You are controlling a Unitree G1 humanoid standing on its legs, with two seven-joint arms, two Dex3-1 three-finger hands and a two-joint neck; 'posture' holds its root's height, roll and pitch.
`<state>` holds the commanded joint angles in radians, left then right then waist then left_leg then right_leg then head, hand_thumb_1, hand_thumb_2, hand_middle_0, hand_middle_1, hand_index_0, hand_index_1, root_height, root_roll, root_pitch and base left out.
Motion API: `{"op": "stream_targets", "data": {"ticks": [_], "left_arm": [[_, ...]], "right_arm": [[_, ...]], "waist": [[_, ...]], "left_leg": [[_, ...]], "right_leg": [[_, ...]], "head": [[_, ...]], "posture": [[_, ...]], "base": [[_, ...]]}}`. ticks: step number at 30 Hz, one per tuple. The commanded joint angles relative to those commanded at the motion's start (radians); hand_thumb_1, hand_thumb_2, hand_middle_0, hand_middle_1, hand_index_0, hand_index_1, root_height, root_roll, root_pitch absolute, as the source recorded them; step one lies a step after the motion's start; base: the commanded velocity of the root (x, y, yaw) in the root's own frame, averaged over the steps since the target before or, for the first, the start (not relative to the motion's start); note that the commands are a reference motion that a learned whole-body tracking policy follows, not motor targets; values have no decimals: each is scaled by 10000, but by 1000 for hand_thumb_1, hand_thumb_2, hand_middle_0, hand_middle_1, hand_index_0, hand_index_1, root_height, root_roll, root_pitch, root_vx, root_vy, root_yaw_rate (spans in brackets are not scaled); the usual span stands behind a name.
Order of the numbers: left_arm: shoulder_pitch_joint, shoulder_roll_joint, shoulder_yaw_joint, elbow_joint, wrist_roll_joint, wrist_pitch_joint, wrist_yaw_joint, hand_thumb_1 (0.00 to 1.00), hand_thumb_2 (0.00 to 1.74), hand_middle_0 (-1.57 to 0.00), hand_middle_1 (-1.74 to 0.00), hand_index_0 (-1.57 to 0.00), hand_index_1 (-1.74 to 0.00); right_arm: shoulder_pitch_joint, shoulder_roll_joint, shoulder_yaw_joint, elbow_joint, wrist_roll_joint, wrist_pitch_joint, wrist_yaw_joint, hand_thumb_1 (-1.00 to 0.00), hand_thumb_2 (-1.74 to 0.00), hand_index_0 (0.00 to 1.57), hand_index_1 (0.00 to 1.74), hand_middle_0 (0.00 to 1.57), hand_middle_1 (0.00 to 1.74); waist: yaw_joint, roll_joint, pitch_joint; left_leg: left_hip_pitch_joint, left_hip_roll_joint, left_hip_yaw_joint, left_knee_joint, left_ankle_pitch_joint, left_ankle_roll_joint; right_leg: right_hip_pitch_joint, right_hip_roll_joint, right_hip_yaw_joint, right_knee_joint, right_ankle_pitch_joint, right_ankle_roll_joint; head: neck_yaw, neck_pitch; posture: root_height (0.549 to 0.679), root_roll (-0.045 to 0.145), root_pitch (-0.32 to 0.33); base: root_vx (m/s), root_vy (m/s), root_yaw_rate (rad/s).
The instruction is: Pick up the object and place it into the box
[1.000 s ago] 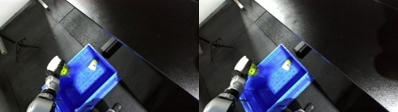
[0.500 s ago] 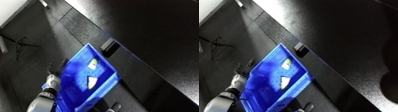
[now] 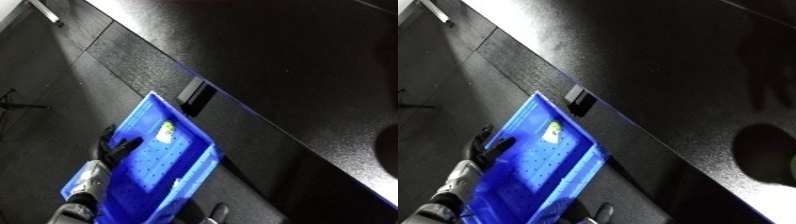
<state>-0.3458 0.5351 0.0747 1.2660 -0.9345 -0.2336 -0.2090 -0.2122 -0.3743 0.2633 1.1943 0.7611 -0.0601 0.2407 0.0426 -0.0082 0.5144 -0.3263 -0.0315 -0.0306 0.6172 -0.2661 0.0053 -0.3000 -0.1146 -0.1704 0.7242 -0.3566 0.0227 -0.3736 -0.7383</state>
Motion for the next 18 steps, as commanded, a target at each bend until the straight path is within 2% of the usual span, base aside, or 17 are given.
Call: {"op": "stream_targets", "data": {"ticks": [5,9,13,18], "left_arm": [[157,-430,-987,-190,1886,381,-495,0,0,0,0,0,0],[275,-688,-1669,-446,2520,661,-507,0,0,0,0,0,0],[380,-891,-2016,-593,2728,937,-409,0,0,0,0,0,0],[702,-1128,-2210,-648,3012,912,-467,0,0,0,0,0,0]], "right_arm": [[-152,-105,-149,65,-56,-36,-18,0,0,0,0,0,0],[-333,-247,-290,120,-157,-10,-56,0,0,0,0,0,0],[-522,-342,-371,139,-250,48,-79,0,0,0,0,0,0],[-528,-373,-468,118,-532,0,-7,0,0,0,0,0,0]], "waist": [[-201,190,11],[-405,363,-30],[-591,476,-37],[-800,555,-28]], "left_leg": [[70,62,144,-136,32,-7],[72,89,286,-236,60,-17],[-31,103,437,-28,-79,29],[-100,165,663,250,-275,106]], "right_leg": [[-162,63,244,-111,193,73],[-359,107,464,-255,389,133],[-561,144,660,-350,581,181],[-731,208,815,-305,669,186]], "head": [[2106,385],[3915,640],[5179,952],[6341,1483]], "posture": [[642,28,-42],[643,29,-33],[643,30,-26],[642,30,-23]], "base": [[-41,-2,-185],[-44,32,-205],[-35,22,-237],[-15,19,-273]]}}
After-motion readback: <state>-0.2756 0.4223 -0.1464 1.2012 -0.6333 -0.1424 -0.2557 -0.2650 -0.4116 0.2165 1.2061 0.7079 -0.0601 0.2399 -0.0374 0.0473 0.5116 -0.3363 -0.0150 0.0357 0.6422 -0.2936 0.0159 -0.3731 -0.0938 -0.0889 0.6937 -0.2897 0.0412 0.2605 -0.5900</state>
